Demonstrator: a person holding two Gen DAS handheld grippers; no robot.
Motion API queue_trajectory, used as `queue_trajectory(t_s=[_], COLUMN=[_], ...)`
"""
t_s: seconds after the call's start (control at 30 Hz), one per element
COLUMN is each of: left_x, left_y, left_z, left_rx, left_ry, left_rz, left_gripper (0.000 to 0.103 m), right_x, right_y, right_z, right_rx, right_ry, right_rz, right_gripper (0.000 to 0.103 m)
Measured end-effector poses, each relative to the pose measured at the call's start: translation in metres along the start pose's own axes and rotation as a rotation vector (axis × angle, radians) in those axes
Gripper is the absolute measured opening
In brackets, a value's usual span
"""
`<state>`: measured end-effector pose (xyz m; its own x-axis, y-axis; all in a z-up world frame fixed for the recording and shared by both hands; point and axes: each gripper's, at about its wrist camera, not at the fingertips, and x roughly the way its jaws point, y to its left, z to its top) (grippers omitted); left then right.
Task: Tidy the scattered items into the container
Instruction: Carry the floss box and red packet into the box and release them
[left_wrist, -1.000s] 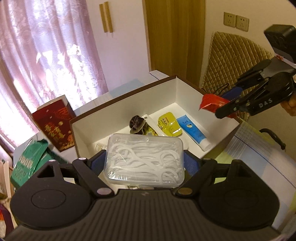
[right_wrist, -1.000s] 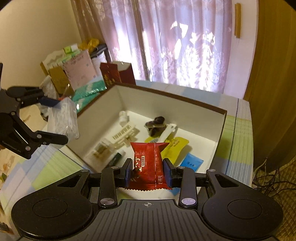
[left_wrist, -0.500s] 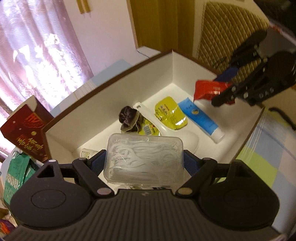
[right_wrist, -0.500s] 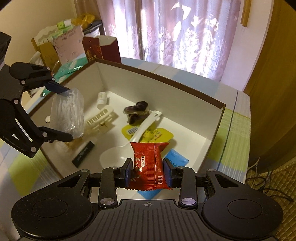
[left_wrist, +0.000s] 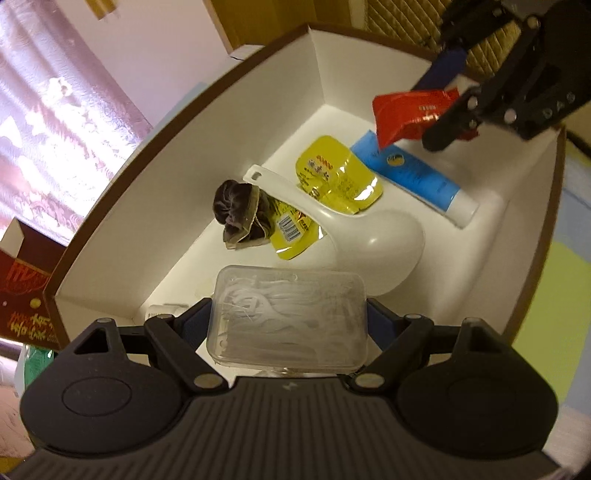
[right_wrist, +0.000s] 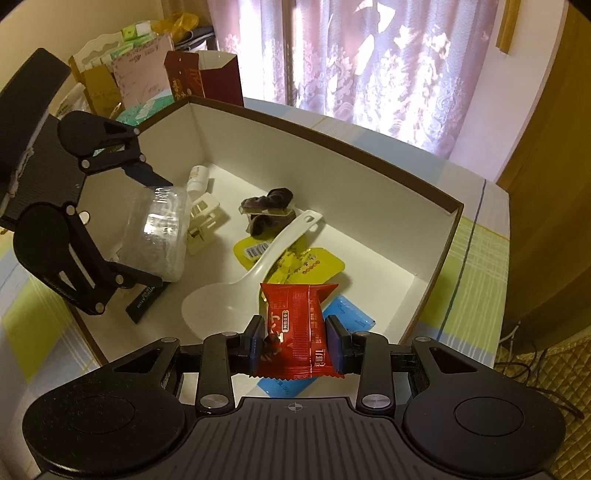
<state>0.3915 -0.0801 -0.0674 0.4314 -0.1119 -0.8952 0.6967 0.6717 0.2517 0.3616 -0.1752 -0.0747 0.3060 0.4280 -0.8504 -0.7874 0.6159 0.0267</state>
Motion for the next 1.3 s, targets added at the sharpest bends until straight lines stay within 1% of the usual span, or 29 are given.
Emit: queue_trajectory(t_s=[0.13, 0.27, 0.37, 0.43, 0.6, 0.7, 0.8, 0.9, 1.0, 1.17, 1.3], left_x=[0.009, 0.015, 0.015, 0.012, -0.001, -0.012, -0.024, -0.034, -0.04, -0.045, -0.047], left_y=[-0.002, 0.0, 0.005, 0.007, 0.016, 0.022, 0.03, 0.034, 0.034, 0.032, 0.025], left_z=[0.002, 0.003, 0.004, 0.003, 0.002, -0.003, -0.01, -0.015, -0.018, -0.02, -0.018], left_rx=[0.026, 0.024, -0.009, -0.019, -0.06, -0.106, -0.165, -0.193, -0.209, -0.239, -0.243], left_ry=[0.002, -0.005, -0.012, -0.028, -0.056, -0.071, -0.088, -0.102, -0.106, -0.105, -0.086], left_rz=[0.01, 0.023, 0.026, 0.036, 0.048, 0.058, 0.05, 0.041, 0.054, 0.035, 0.052], left_gripper=[0.084, 0.084, 0.084, 0.088, 0.09, 0.09, 0.091, 0.094, 0.094, 0.095, 0.097], right_x=[0.002, 0.003, 0.004, 0.004, 0.004, 0.003, 0.003, 0.005, 0.004, 0.002, 0.002], right_y=[-0.001, -0.002, -0.001, -0.001, 0.0, 0.002, 0.003, 0.003, 0.005, 0.01, 0.014], right_z=[0.0, 0.002, 0.004, 0.005, 0.007, 0.007, 0.005, 0.004, 0.004, 0.005, 0.004], right_rx=[-0.005, -0.009, -0.013, -0.017, -0.03, -0.042, -0.047, -0.048, -0.052, -0.066, -0.079], right_ry=[0.005, 0.006, 0.005, 0.005, 0.002, 0.001, 0.004, 0.009, 0.005, 0.006, 0.014], right_rz=[-0.008, -0.011, -0.012, -0.017, -0.014, -0.011, -0.007, -0.007, 0.001, 0.011, 0.004], right_gripper=[0.038, 0.038, 0.038, 0.038, 0.038, 0.038, 0.038, 0.039, 0.039, 0.039, 0.039])
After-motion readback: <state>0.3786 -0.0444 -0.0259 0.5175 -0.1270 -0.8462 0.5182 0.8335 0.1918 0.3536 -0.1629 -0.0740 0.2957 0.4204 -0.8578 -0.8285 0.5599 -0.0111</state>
